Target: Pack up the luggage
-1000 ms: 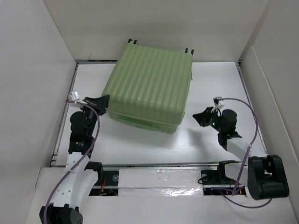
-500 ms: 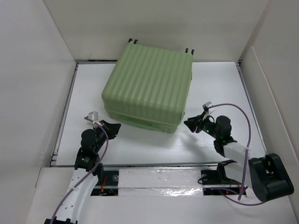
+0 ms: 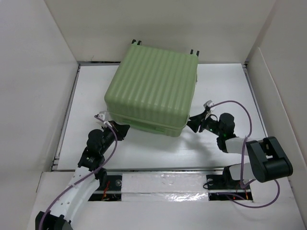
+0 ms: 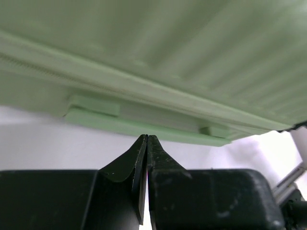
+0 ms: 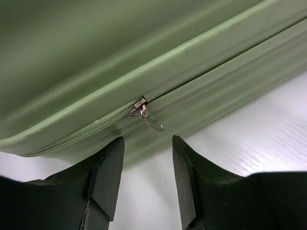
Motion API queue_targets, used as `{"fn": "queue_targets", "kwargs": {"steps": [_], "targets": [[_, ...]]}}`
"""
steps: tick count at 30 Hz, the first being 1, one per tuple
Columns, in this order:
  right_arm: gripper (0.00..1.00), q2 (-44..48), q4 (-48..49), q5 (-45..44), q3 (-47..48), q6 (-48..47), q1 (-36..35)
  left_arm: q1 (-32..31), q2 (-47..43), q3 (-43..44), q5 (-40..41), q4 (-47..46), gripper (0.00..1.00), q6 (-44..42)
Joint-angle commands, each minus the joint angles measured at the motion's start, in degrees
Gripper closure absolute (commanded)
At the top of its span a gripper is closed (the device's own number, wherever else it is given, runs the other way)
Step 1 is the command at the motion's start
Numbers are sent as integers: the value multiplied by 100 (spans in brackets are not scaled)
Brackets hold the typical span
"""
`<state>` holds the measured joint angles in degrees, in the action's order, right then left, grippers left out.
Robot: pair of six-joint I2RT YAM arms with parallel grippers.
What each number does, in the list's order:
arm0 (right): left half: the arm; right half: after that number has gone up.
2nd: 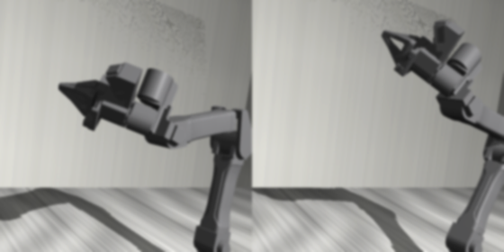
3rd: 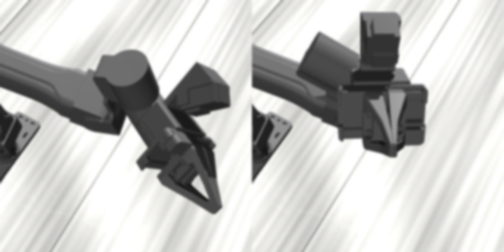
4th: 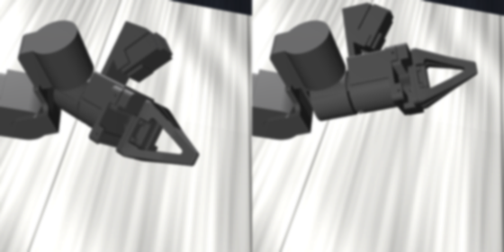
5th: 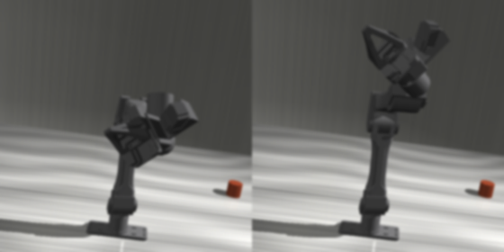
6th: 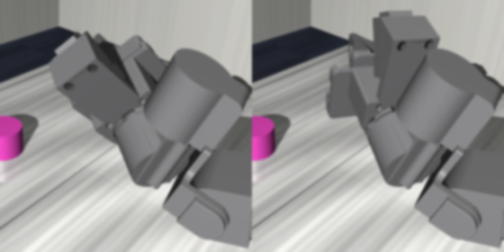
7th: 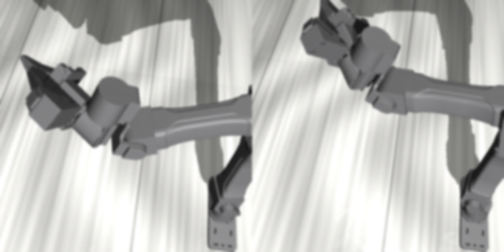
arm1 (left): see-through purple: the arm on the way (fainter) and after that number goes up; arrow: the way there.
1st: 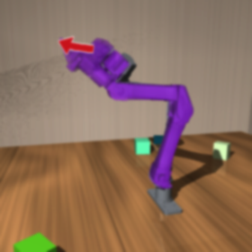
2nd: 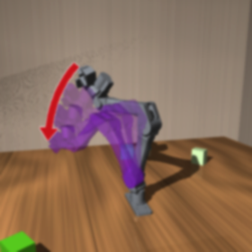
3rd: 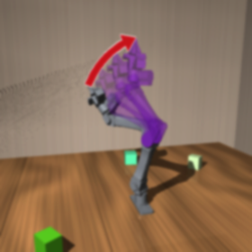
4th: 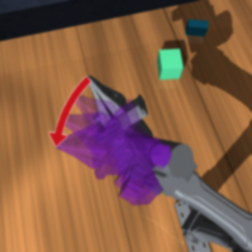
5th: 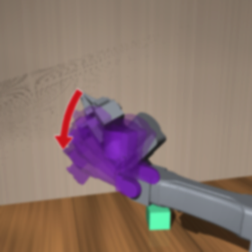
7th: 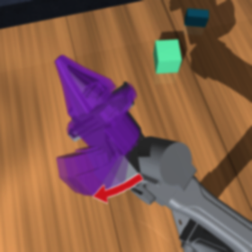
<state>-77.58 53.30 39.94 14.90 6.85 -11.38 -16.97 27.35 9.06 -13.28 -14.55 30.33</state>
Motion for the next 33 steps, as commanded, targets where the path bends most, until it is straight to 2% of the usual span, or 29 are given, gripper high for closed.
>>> {"fn": "queue_targets", "kwargs": {"steps": [1, 7, 8, 9, 13, 14, 18, 19, 20, 21, 22, 23, 24, 25, 26, 27, 29, 30, 31, 32, 33], "targets": [[49, 76, 821, 198, 67, -70, 144, -175, -352, 368, 141, -445, 100, -44], [47, 120, 874, 145, -22, -17, 144, -175, -1302, 745, -79, -137, 100, 123], [46, 120, 867, 119, -22, -26, 144, -175, -1311, 799, -148, -458, 100, 140], [46, 103, 832, 93, 4, -35, 144, -175, -1181, 869, -410, -644, 100, 314], [46, -46, 937, 233, 127, -52, 197, -175, -390, 1448, -527, -1347, 100, 561], [46, -73, 937, 303, 145, -79, 197, -175, 46, 1624, -544, -1445, 100, 640], [46, -353, 1103, 347, 207, -18, 197, -228, 1226, 2686, -265, -1999, 100, 694], [46, -372, 1313, 321, 172, 18, 197, -323, 1463, 3324, -150, -2043, 100, 659], [46, -398, 1349, 295, 154, 88, 197, -324, 2084, 3748, -62, -2061, 99, 615], [47, -416, 1341, 303, 154, 88, 197, -324, 2455, 4300, 104, -1800, 99, 371], [47, -416, 1324, 295, 154, 114, 197, -324, 2772, 5298, 132, -1702, 98, 282], [47, -424, 1297, 243, 145, 141, 197, -324, 3315, 5717, 132, -1248, 97, 229], [47, -416, 1254, 225, 137, 141, 197, -324, 3546, 6173, 367, -930, 97, -120], [47, -424, 1210, 224, 136, 132, 197, -324, 3731, 6717, 222, -832, 96, -193], [47, -424, 1209, 198, 145, 123, 197, -759, 4090, 6862, 99, -874, 96, -176], [48, -424, 1183, 181, 171, 115, 197, -1207, 4198, 7081, 924, -483, 96, -733], [49, -486, 1086, 268, 285, 80, 197, -2480, 4539, 7600, 2471, -277, 95, -1683], [49, -530, 1112, 294, 303, 88, 197, -3548, 4759, 7819, 3880, -172, 95, -2454], [49, -565, 1200, 312, 321, 114, 197, -3837, 4918, 8213, 4407, -32, 96, -2574], [49, -635, 1244, 382, 312, 184, 197, -3953, 4868, 8165, 4578, 48, 97, -2532], [49, -644, 1314, 435, 304, 202, 197, -3954, 4632, 7869, 4005, -221, 97, -2227]]}}
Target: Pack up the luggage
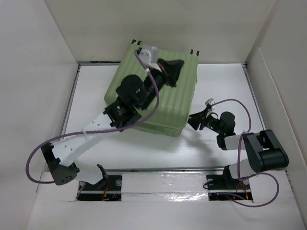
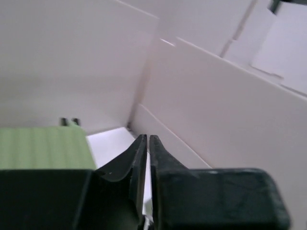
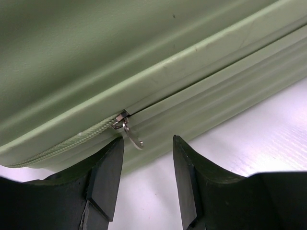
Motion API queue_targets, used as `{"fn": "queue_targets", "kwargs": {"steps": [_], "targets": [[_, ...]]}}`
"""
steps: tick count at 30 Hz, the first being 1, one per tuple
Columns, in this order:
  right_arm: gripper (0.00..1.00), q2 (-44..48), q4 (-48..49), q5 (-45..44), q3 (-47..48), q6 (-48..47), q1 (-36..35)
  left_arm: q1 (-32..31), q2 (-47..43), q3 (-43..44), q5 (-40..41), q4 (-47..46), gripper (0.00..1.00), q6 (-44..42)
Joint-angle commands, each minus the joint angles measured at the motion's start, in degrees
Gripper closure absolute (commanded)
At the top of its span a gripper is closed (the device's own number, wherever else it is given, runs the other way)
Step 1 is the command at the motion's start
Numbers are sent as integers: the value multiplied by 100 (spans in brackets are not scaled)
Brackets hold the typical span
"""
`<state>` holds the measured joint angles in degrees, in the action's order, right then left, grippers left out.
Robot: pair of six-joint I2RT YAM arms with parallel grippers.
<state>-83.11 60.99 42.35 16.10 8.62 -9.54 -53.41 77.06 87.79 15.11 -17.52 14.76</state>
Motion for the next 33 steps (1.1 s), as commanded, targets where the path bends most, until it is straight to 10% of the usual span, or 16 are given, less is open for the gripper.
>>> {"fn": "queue_targets", "kwargs": {"steps": [1, 8, 14, 20, 33], "targets": [[49, -109, 632, 230, 175, 43, 66, -363, -610, -912, 969, -197, 93, -485], [51, -214, 677, 450, 245, 113, 128, -2344, -2219, -3547, 2818, 387, 93, 745], [53, -21, 774, 423, 148, 79, 242, -4142, -2530, -4656, 4571, 2672, 88, 3828], [52, 111, 150, 660, 420, -229, 242, -4020, -1906, -5087, 4457, 3466, 71, 5177], [100, -30, 396, 557, 298, -37, -57, -1419, -1458, -6046, 1752, -732, 67, 2251]]}}
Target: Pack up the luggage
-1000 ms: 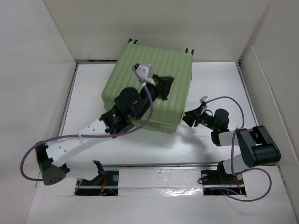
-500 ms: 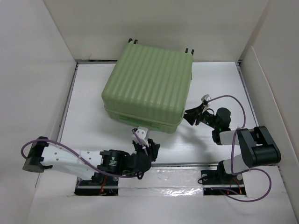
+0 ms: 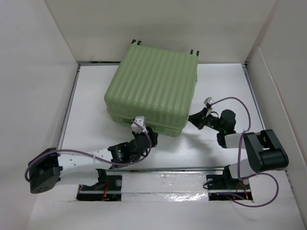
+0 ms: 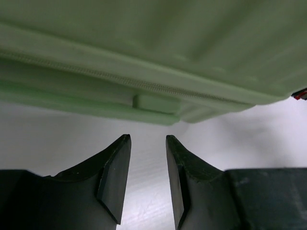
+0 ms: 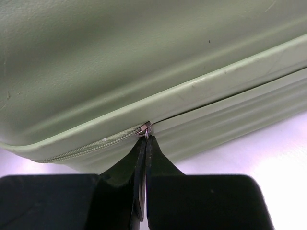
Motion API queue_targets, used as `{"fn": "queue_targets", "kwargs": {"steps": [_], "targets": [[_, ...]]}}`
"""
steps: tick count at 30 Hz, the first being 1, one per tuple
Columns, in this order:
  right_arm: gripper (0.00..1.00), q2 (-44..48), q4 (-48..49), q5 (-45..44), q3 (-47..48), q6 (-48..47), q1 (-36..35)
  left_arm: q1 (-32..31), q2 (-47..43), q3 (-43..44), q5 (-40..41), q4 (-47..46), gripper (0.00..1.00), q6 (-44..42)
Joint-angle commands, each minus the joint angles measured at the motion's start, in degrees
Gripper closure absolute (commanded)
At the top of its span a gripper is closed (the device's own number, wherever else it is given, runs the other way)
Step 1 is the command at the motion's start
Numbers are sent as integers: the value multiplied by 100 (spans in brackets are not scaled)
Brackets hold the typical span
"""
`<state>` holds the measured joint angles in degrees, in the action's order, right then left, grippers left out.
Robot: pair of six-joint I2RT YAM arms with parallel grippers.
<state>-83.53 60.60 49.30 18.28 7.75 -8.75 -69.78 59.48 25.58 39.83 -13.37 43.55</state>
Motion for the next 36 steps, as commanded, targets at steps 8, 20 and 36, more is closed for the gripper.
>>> {"fn": "queue_targets", "kwargs": {"steps": [8, 20, 36], "targets": [[100, 1539, -1627, -1588, -457, 52, -1186, 746, 1292, 456, -1206, -2134, 67, -989], [100, 3799, -5452, -4384, -159, 666, -3755, 1387, 1742, 851, -1619, -2733, 68, -1121], [100, 1577, -2202, -6443, 369, 1958, -5489, 1265, 1287, 915, -1507, -1945, 60, -919]]}}
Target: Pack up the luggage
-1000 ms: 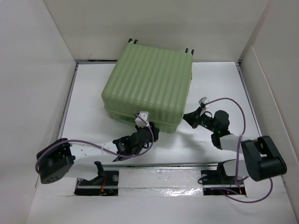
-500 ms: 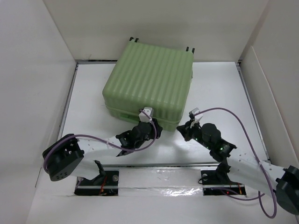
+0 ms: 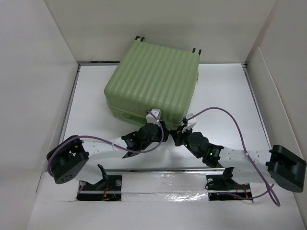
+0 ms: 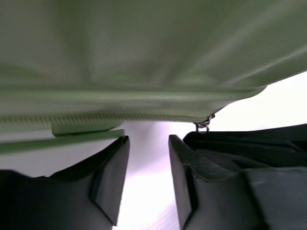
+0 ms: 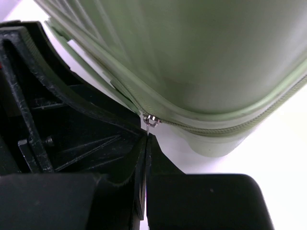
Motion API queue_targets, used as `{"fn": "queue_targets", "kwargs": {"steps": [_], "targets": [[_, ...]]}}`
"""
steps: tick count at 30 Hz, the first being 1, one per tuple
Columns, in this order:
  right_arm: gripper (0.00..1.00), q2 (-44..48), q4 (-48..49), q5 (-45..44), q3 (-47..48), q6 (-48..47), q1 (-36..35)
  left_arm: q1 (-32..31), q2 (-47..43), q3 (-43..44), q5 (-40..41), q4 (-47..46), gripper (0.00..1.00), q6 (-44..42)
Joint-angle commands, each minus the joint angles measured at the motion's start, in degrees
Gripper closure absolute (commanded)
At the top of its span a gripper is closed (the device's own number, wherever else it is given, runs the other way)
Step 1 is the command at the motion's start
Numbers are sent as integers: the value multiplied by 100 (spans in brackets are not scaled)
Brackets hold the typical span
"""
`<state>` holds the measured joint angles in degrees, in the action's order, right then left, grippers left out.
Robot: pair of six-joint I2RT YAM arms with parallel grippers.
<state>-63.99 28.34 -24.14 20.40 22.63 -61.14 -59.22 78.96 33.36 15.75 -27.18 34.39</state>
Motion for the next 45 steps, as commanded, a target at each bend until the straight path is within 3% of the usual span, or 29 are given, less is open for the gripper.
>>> {"fn": "queue_targets", "kwargs": {"steps": [1, 5, 8, 12, 13, 15, 16, 18, 21, 29, 32, 38, 45], "targets": [[100, -491, 1094, 928, 148, 479, -249, 296, -923, -91, 999, -352, 58, 41], [100, -448, 998, 1043, 43, 426, -108, 1016, -2714, -208, 1001, 554, 61, -2], [100, -387, 919, 1017, -1, 374, -56, 1912, -3105, 483, 992, 1127, 64, -47], [100, -238, 796, 1096, -28, 260, 67, 3309, -2878, 917, 545, 838, 65, 426], [100, -202, 735, 1113, -28, 233, 68, 3982, -2825, 839, 413, 733, 65, 585], [100, -80, 630, 1166, 7, 137, 68, 4679, -2597, 663, -225, 373, 64, 1119], [100, -62, 533, 1183, 16, 119, 120, 5396, -2474, 549, -500, 302, 64, 1314], [100, -18, 506, 1219, 42, 66, 120, 5885, -1983, 470, -1201, 83, 64, 1796], [100, 44, 445, 1315, 104, 39, 120, 6282, -1306, 522, -1548, -68, 63, 1992], [100, 220, 76, 1263, 236, -57, 68, 6388, 740, 637, -2540, -779, 64, 2256], [100, 141, -82, 1193, 402, -154, -55, 6239, 1024, 453, -2849, -1166, 65, 2282], [100, -447, -136, 1148, 885, -303, -362, 5108, 587, -267, -2402, -1456, 65, 1966], [100, -1712, -82, 1464, 2185, -688, -697, 3841, -380, -1050, -1681, -1589, 65, 1825]]}}
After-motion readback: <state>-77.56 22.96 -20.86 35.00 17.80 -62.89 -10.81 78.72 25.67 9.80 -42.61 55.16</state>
